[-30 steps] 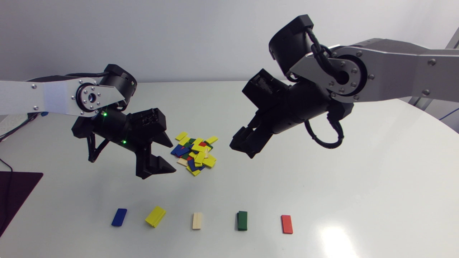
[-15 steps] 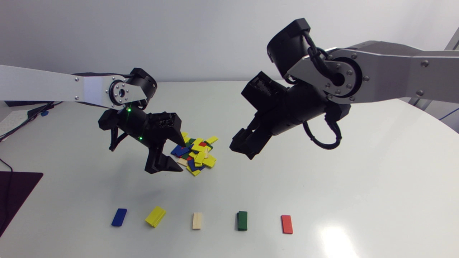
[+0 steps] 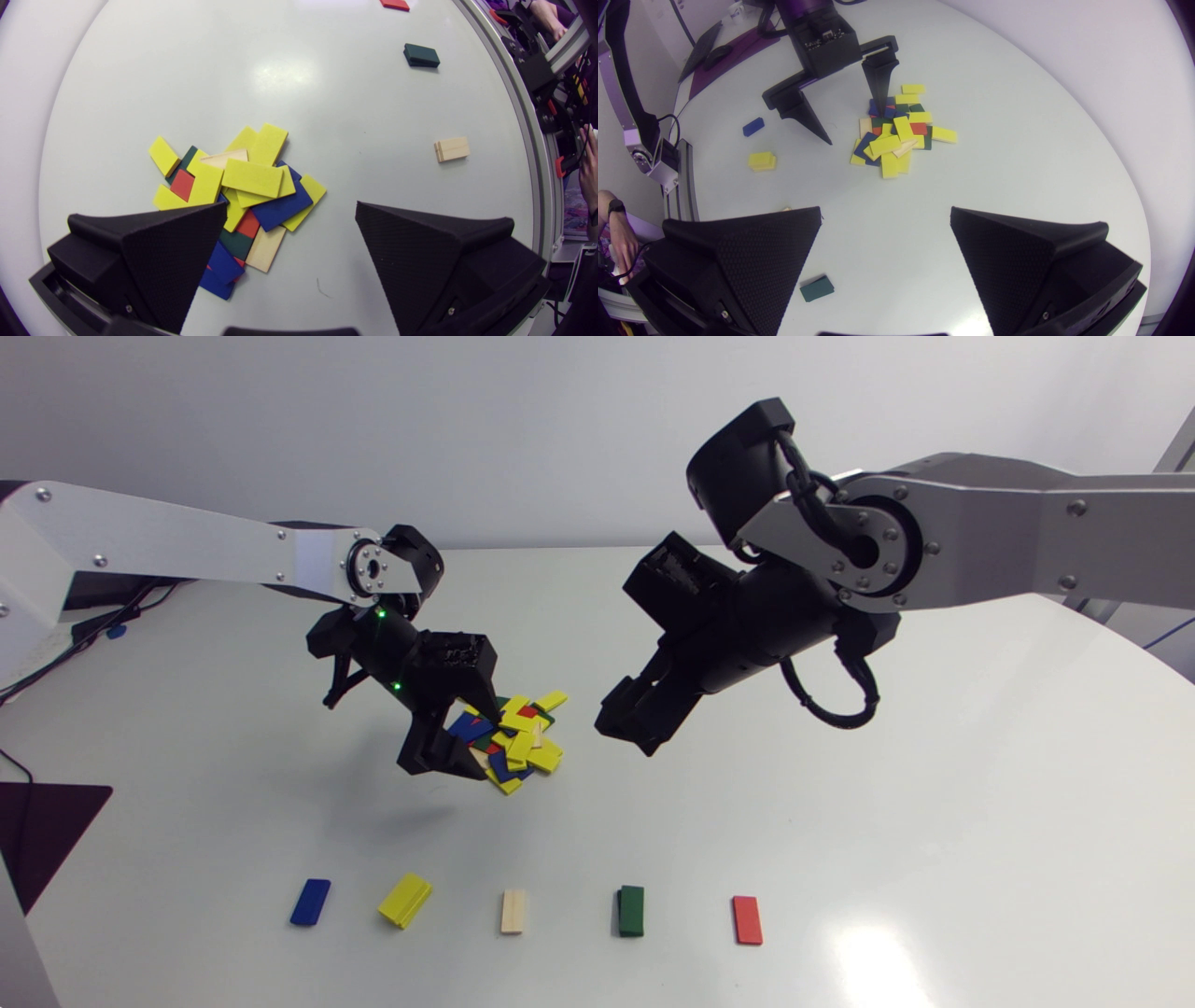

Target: Take domino bricks one by one from the mixed stack on the table and place each onto the existing stack of the same color.

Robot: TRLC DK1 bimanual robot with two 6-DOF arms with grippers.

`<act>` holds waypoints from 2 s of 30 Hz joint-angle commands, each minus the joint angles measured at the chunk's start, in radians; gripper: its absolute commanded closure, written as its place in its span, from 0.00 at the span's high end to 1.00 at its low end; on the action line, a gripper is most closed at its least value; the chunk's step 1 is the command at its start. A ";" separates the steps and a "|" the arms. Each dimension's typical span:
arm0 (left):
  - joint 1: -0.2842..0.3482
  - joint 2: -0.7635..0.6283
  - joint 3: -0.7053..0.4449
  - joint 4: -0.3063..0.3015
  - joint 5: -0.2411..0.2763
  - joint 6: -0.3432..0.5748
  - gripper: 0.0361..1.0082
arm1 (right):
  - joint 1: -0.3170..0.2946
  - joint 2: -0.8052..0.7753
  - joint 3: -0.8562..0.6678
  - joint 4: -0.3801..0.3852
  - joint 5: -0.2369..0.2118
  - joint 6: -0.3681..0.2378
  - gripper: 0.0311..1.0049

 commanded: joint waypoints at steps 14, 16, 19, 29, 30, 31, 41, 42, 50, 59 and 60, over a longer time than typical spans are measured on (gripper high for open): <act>-0.021 0.135 0.140 -0.068 -0.007 0.077 0.97 | 0.012 0.038 0.021 0.010 -0.003 0.024 0.96; -0.024 0.146 0.155 -0.072 -0.012 0.080 0.97 | 0.012 0.038 0.018 0.010 -0.003 0.026 0.96; -0.031 0.164 0.175 -0.091 -0.018 0.085 0.97 | 0.012 0.038 0.014 0.010 -0.003 0.026 0.96; -0.048 0.205 0.189 -0.092 -0.029 0.086 0.96 | 0.010 0.027 0.003 0.010 -0.010 0.026 0.96; -0.048 0.208 0.190 -0.094 -0.029 0.086 0.96 | 0.009 0.027 0.000 0.011 -0.010 0.026 0.96; -0.047 0.208 0.192 -0.094 -0.029 0.086 0.96 | 0.007 0.026 -0.002 0.013 -0.013 0.026 0.96; -0.053 0.213 0.217 -0.104 -0.029 0.088 0.96 | 0.006 0.023 -0.005 0.016 -0.019 0.021 0.96; -0.054 0.213 0.220 -0.107 -0.029 0.086 0.96 | 0.004 0.023 -0.006 0.016 -0.019 0.021 0.96; -0.071 0.219 0.207 -0.109 -0.055 0.068 0.95 | -0.004 0.012 -0.014 0.016 -0.026 0.018 0.96; -0.031 0.181 0.158 -0.114 -0.073 0.100 0.94 | -0.001 0.017 -0.022 0.020 -0.028 0.015 0.96; -0.028 0.181 0.161 -0.107 -0.076 0.100 0.94 | 0.001 0.017 -0.025 0.023 -0.028 0.015 0.96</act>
